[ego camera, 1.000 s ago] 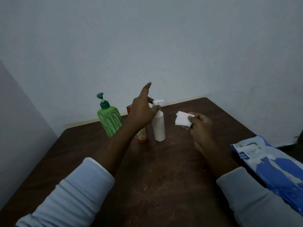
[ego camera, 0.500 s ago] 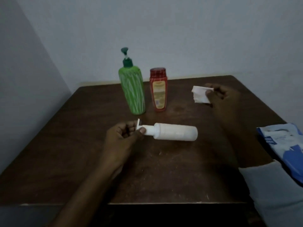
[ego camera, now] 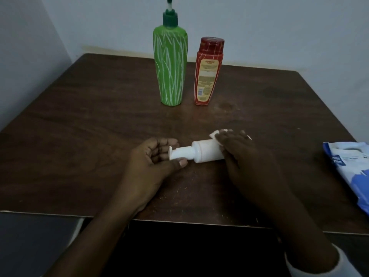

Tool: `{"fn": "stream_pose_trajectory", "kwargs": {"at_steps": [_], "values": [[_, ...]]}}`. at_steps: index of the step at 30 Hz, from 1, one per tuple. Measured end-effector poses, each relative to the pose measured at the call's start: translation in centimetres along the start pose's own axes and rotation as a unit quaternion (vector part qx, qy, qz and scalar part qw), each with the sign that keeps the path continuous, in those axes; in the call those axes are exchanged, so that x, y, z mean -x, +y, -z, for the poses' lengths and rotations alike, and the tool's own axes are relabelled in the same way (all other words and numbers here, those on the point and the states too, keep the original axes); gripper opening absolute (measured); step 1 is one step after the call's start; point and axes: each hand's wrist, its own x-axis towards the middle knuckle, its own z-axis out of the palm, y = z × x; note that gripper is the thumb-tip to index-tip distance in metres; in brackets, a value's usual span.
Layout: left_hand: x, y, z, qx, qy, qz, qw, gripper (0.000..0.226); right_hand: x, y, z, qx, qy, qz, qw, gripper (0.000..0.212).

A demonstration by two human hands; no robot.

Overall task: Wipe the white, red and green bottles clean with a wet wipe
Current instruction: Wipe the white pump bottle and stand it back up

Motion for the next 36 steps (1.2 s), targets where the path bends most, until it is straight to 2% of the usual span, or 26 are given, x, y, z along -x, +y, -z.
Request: {"fn": "stream_pose_trajectory", "kwargs": {"at_steps": [7,9,12,16,18,21,23,24,28,30,33,36], "values": [[0.4,0.4,-0.2,-0.073,0.001,-0.024,0.997,0.041,1.2,-2.5,-1.4,0.027,-0.066,0.098,0.993,0.052],[0.5,0.4,-0.2,-0.078,0.003,-0.021,0.997,0.040,1.0,-1.2,-0.7,0.030,-0.051,0.067,0.996,0.052],[0.5,0.4,-0.2,-0.080,0.003,-0.020,0.997,0.040,0.8,1.3,1.5,0.024,-0.041,-0.047,0.998,0.055],[0.3,0.5,-0.3,-0.068,0.002,-0.019,0.997,0.039,1.0,2.0,1.4,0.047,-0.007,-0.095,0.994,0.054],[0.4,0.5,-0.3,-0.066,-0.005,-0.023,0.998,0.038,1.3,0.1,-0.3,0.038,0.004,-0.059,0.998,0.055],[0.5,0.5,-0.4,-0.065,-0.013,-0.032,0.997,0.037,1.6,-2.7,-2.4,0.025,-0.007,0.072,0.997,0.048],[0.6,0.5,-0.5,-0.058,-0.012,-0.036,0.998,0.037,1.5,-2.2,-2.5,0.024,-0.003,0.097,0.995,0.049],[0.6,0.4,-0.5,-0.057,-0.012,-0.039,0.998,0.037,1.5,-1.4,-2.1,0.027,0.010,0.076,0.997,0.052],[0.7,0.4,-0.6,-0.035,-0.011,-0.051,0.998,0.037,1.8,2.6,0.8,0.031,0.021,-0.093,0.995,0.058],[0.8,0.4,-0.6,-0.027,-0.013,-0.054,0.998,0.036,2.0,3.0,0.9,0.032,0.027,-0.121,0.992,0.054],[0.7,0.4,-0.7,-0.025,-0.017,-0.056,0.998,0.036,2.3,0.6,-0.8,0.027,0.048,-0.061,0.997,0.047],[0.8,0.5,-0.8,-0.030,-0.011,-0.057,0.998,0.036,2.3,-2.3,-2.5,-0.002,0.028,0.040,0.999,0.046]]}}
